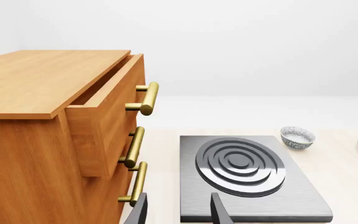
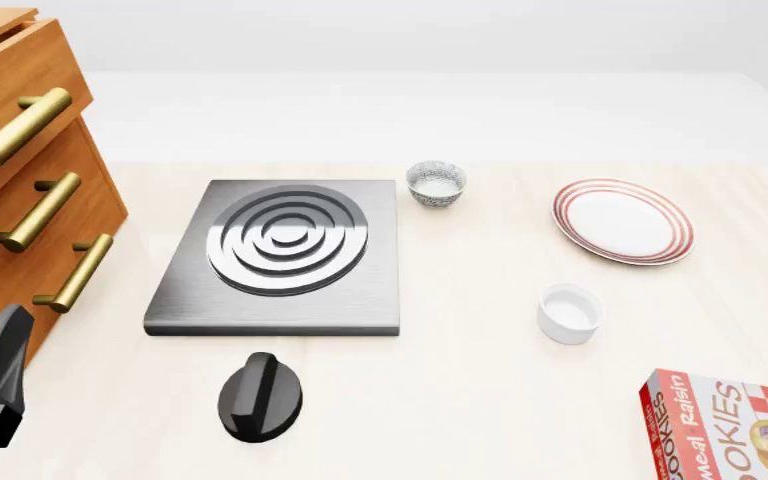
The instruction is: Pick the akita bowl next to the cookies box and place it on the plate.
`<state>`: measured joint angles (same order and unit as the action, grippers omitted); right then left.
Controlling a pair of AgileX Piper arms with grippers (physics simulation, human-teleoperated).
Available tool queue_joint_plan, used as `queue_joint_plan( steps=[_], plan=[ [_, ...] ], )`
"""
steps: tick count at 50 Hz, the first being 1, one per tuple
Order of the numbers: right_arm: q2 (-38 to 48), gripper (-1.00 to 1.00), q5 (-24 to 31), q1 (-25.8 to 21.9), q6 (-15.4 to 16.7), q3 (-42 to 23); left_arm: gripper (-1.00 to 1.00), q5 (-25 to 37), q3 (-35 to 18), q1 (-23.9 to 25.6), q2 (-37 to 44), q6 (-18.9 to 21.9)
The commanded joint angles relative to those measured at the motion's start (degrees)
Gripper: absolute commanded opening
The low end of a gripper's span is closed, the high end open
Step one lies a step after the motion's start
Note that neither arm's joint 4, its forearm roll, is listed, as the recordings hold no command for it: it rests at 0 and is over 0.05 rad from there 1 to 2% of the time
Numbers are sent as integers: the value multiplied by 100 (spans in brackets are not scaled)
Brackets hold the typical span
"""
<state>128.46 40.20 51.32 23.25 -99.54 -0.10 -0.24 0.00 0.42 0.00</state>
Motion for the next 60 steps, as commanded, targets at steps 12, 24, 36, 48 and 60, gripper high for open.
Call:
queue_joint_plan(
  steps=[12, 24, 36, 48, 60],
  plan=[
    [145, 100, -67, -34, -1, 57, 100, 0, 0, 0, 0, 0],
    [218, 100, -169, 47, 83, 208, 100, 0, 0, 0, 0, 0],
    [-24, -100, -427, 83, 278, 416, 100, 0, 0, 0, 0, 0],
    [-411, -100, -604, -28, 287, 537, 100, 0, 0, 0, 0, 0],
    [-973, -100, -537, -416, 61, 518, 100, 0, 0, 0, 0, 0]
  ],
)
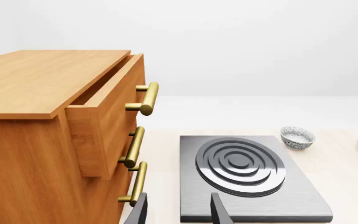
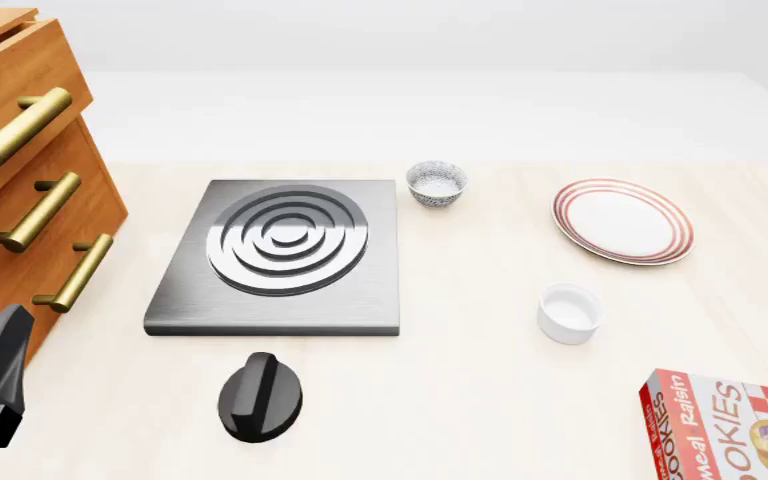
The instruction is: Pick the akita bowl next to the cookies box and place it on the plate.
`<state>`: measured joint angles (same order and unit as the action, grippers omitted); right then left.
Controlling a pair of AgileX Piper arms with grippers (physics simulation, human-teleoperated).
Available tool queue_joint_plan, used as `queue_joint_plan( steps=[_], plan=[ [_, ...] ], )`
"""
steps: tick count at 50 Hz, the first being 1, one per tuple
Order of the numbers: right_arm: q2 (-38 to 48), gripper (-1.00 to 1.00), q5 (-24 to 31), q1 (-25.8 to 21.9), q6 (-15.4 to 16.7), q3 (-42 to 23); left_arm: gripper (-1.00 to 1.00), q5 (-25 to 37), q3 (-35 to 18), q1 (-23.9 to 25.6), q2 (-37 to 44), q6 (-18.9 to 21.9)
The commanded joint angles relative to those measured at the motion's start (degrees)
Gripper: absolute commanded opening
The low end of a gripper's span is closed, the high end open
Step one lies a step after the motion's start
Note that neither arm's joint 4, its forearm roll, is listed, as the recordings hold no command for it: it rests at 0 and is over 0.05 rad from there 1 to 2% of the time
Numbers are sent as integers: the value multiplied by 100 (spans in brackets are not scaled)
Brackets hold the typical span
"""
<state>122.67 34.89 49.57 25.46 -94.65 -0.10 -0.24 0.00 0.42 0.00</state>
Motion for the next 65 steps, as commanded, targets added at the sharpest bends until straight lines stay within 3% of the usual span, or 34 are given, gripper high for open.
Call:
queue_joint_plan(
  steps=[1, 10, 25, 31, 35, 40, 44, 45, 51, 65],
  plan=[
    [-441, -100, -13, -300, -186, 24, 100, 0, 0, 0, 0, 0],
    [-626, -100, 354, -756, -689, -321, 100, 0, 0, 0, 0, 0],
    [-707, -100, 952, -1201, -1198, -1006, 100, 0, 0, 0, 0, 0],
    [-543, -100, 1255, -1519, -1581, -1411, 100, 0, 0, 0, 0, 0],
    [-481, -100, 1313, -1534, -1604, -1541, 100, 0, 0, 0, 0, 0],
    [-295, -100, 1511, -1712, -1893, -1868, 100, 0, 0, 0, 0, 0],
    [-235, -100, 1583, -1725, -1915, -2007, 100, 0, 0, 0, 0, 0],
    [-176, -100, 1656, -1813, -2063, -2096, 100, 0, 0, 0, 0, 0],
    [-98, -100, 1668, -1772, -2060, -2242, 100, 0, 0, 0, 0, 0],
    [198, -100, 1743, -2122, -2614, -2462, 100, 0, 0, 0, 0, 0]
  ],
)
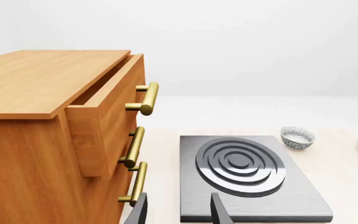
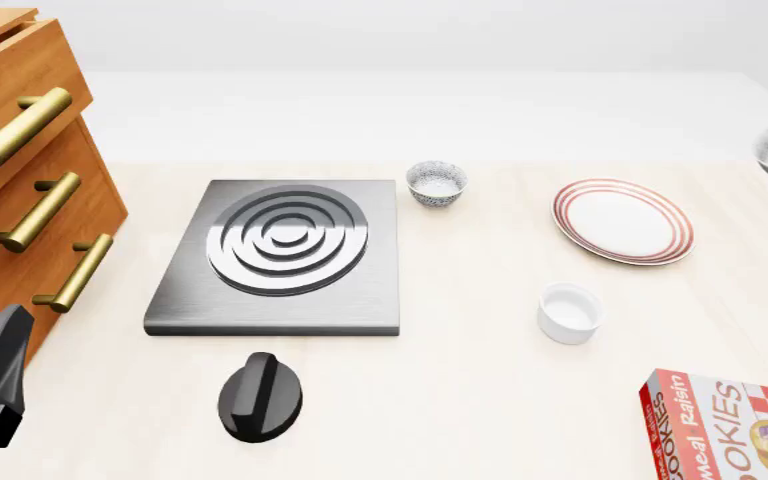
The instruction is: Pick the akita bowl next to the cookies box and place it on the plate.
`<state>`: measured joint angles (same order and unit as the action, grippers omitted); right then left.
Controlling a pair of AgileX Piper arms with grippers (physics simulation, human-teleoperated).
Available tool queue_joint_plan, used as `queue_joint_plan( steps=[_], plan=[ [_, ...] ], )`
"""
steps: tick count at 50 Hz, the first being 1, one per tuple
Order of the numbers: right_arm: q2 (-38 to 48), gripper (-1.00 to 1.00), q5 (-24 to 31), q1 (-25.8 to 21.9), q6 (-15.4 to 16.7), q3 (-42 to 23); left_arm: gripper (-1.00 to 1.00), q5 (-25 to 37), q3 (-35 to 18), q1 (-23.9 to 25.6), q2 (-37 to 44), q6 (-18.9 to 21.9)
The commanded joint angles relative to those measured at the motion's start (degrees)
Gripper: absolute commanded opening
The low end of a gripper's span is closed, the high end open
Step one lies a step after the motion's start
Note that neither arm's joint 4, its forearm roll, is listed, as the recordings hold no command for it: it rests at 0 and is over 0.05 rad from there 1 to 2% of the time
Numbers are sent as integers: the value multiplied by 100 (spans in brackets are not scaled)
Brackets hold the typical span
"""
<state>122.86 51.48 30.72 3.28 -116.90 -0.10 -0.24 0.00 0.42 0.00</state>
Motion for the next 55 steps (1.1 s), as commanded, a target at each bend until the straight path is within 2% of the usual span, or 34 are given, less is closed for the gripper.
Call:
queue_joint_plan(
  steps=[1, 7, 10, 15, 35, 55],
  plan=[
    [191, -100, 78, -267, -466, -250, 100, 0, 0, 0, 0, 0],
    [352, -100, 45, -492, -752, -356, 100, 0, 0, 0, 0, 0],
    [392, -100, 32, -492, -721, -402, 100, 0, 0, 0, 0, 0],
    [467, -100, 54, -664, -935, -516, 100, 0, 0, 0, 0, 0],
    [791, -100, 110, -972, -1190, -884, 100, 0, 0, 0, 0, 0],
    [712, -100, -245, -1324, -1525, -410, 100, 0, 0, 0, 0, 0]
  ],
)
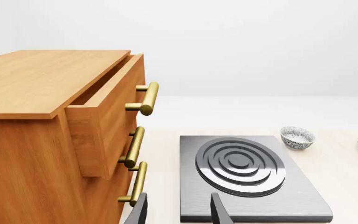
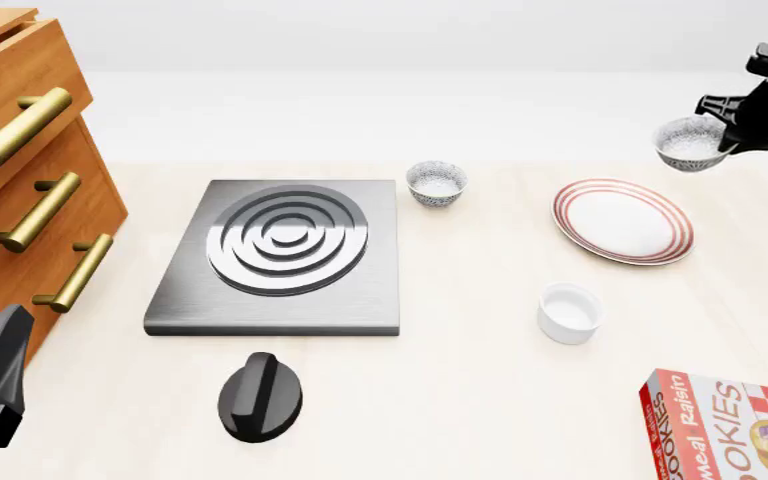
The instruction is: Pick the akita bowl next to the cookies box and place it on the plate.
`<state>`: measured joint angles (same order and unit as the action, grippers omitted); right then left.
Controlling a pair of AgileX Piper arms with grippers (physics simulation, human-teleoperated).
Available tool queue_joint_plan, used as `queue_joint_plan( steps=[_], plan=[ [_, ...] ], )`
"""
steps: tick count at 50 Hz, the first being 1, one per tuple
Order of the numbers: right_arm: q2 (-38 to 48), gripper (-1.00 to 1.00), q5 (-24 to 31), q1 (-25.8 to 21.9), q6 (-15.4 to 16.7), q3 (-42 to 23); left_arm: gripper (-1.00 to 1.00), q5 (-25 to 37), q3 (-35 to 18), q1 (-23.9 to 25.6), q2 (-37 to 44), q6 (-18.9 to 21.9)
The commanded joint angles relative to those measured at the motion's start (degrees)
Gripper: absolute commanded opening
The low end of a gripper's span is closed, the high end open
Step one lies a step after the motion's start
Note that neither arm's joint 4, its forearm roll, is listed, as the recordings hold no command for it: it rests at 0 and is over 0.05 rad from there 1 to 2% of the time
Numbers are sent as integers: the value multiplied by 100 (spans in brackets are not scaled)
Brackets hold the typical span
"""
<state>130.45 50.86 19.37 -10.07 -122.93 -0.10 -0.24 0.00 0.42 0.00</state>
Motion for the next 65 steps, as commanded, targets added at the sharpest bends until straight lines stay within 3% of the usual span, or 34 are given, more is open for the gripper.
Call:
queue_joint_plan(
  steps=[1, 16, 39, 65],
  plan=[
    [-60, -100, -195, -199, -195, 215, 100, 0, 0, 0, 0, 0],
    [-262, -100, -387, -367, -236, 568, 100, 0, 0, 0, 0, 0],
    [-954, -100, -924, -586, -320, 1733, 100, 0, 0, 0, 0, 0],
    [-1286, -100, -1394, -783, -361, 2577, 100, 0, 0, 0, 0, 0]
  ],
)
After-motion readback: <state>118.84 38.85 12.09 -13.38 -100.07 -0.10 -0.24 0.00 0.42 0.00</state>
